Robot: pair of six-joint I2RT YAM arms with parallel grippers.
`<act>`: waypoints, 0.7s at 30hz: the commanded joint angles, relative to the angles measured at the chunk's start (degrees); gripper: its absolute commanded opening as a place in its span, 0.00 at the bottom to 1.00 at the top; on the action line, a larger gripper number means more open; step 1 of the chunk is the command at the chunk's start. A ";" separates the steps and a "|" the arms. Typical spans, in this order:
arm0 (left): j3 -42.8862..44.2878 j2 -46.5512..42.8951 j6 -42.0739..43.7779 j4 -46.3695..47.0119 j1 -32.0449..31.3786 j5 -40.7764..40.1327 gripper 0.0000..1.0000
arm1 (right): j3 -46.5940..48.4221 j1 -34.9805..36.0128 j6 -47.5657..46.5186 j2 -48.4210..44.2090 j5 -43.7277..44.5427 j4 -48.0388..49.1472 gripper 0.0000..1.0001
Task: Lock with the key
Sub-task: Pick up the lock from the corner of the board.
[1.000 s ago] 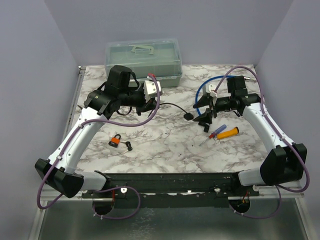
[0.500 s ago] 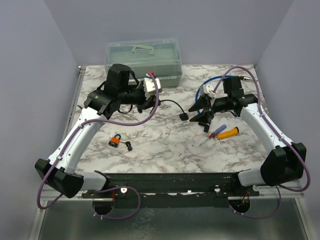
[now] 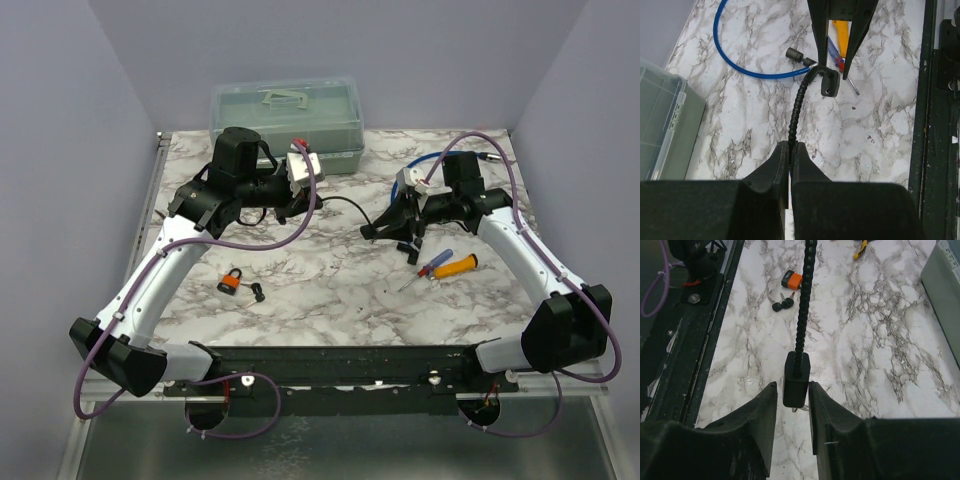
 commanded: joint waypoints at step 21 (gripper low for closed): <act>-0.96 -1.83 -5.25 5.20 -0.08 3.73 0.00 | -1.13 0.64 5.39 1.38 -1.90 4.01 0.42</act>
